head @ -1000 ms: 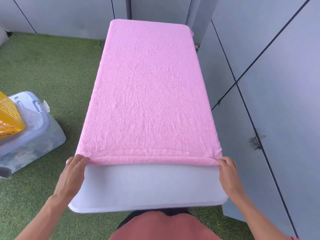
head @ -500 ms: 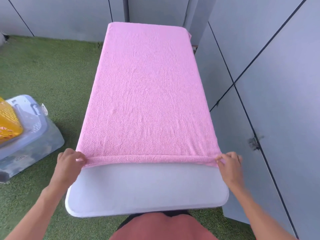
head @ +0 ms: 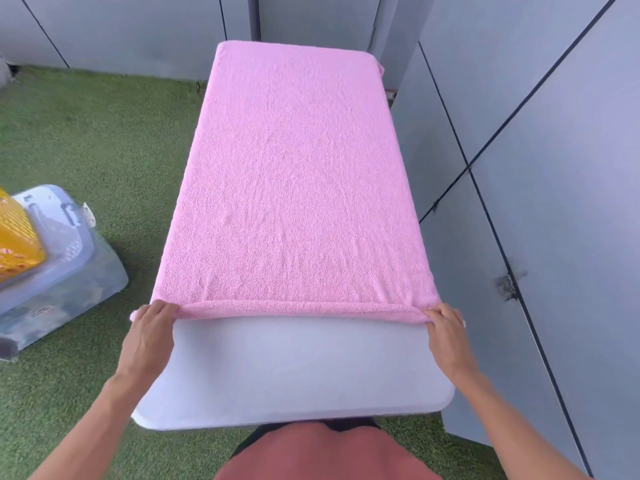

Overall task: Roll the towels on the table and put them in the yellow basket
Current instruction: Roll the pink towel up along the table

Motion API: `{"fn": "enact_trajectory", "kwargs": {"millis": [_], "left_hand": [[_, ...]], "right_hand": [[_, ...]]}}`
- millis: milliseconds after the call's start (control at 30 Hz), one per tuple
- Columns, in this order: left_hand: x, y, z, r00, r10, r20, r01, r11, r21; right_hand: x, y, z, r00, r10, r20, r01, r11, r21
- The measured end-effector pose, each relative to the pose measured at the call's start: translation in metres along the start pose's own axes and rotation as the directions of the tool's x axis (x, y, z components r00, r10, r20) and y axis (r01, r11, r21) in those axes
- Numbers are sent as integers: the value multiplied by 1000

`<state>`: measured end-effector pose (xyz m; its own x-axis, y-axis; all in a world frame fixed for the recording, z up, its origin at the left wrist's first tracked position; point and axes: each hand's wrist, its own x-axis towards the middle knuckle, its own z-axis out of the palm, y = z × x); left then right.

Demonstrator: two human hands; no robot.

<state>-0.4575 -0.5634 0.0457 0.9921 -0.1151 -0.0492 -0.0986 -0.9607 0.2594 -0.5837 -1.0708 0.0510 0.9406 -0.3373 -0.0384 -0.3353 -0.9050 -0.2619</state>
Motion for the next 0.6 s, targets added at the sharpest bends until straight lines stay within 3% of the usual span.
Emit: {"fn": "enact_trajectory", "kwargs": {"millis": [167,267,333,400,467,533,600], "left_hand": [[-3,-24,-10,975,44,217,-36,999,-40],[13,-24,-21,932,-49,358,121,976,-181],[24,-18,-24,937,-111,332,209,939,-275],[25,-7,-23,957,-175,233,242,922,-303],[14,2,-14,989,-143,43,148,975,-165],[-6,9,-6,994,-36,-106,39,999,23],[-24,18,-1,991,18,-135,-8,997,75]], "right_hand": [[-9,16,-18,976,-51,211,44,998,37],[3,19,-33,949,123,290,-226,907,356],[12,15,-36,917,264,301,-389,761,519],[17,9,-31,886,387,256,-461,666,586],[16,4,-23,894,441,78,-414,749,517],[8,0,-18,930,350,-110,-315,916,247],[-5,-8,-14,964,201,-174,-194,979,56]]}}
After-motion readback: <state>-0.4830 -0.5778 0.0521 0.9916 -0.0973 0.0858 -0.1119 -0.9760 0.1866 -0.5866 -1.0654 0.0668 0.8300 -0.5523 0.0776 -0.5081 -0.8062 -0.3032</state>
